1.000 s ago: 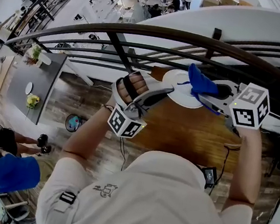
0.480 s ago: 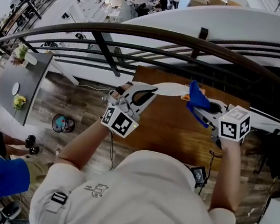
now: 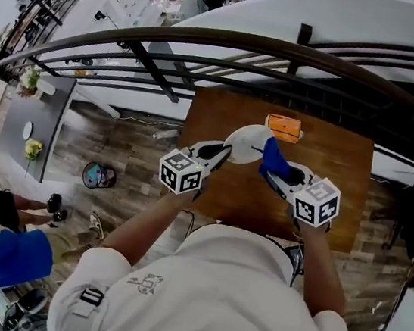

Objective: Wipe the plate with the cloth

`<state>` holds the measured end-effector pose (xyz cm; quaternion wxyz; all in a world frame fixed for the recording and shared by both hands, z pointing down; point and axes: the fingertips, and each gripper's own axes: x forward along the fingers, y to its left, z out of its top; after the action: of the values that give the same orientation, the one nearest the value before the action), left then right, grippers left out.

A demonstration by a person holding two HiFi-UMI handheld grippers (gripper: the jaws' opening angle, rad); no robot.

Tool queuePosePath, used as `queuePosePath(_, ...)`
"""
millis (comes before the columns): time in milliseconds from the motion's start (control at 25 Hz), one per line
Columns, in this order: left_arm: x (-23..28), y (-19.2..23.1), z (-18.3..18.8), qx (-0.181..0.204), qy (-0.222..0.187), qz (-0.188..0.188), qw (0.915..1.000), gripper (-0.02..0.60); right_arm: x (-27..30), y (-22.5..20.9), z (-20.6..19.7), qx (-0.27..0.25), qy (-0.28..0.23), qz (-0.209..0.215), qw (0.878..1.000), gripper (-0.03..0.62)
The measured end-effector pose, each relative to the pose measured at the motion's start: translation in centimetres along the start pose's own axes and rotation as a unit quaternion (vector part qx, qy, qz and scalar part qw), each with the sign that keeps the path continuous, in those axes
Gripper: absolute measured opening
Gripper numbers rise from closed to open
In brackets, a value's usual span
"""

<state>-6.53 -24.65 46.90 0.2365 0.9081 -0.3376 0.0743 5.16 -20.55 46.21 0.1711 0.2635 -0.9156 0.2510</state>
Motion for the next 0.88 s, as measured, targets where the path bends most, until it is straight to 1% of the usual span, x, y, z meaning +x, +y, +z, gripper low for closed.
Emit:
queuePosePath(40,0.5,0.1,-1.3,-0.025,0.005,0.005,0.9997,0.017,0.3,-0.3,-1.3,0.012,0.002,0.006,1.000,0.127)
queuePosePath(120,1.7,0.0,-4.3,-0.069,0.018,0.016,0.9973,0.017,1.0,-1.3,-4.3,0.056,0.003,0.019,0.998,0.127)
queuePosePath(200,3.1,-0.6,-7.7,-0.120,0.032,0.020,0.9921,0.017,1.3,-2.2,-7.2,0.086,0.009,0.015,0.996,0.127)
queuePosePath(320,5.6,-1.1,-12.1,-0.198,0.048,0.017,0.9788,0.017,1.8,-3.2,-9.8,0.076,0.014,0.007,0.997,0.127)
queuePosePath(400,7.3,-0.5,-14.2,-0.233,0.056,0.022,0.9707,0.017,2.7,-4.6,-11.2,0.074,0.019,0.003,0.997,0.127)
queuePosePath(480,8.5,0.1,-16.2,-0.250,0.071,0.033,0.9652,0.017,3.7,-5.9,-13.4,0.093,0.038,0.000,0.995,0.127)
queuePosePath(600,9.8,0.4,-20.5,-0.276,0.102,0.050,0.9546,0.017,4.1,-6.9,-17.1,0.122,0.066,0.002,0.990,0.127)
queuePosePath(720,11.1,0.6,-24.0,-0.299,0.128,0.062,0.9437,0.017,4.2,-7.9,-19.8,0.132,0.088,0.004,0.987,0.127)
queuePosePath(880,12.4,0.1,-27.8,-0.313,0.153,0.070,0.9346,0.017,4.5,-8.7,-23.2,0.144,0.122,0.014,0.982,0.127)
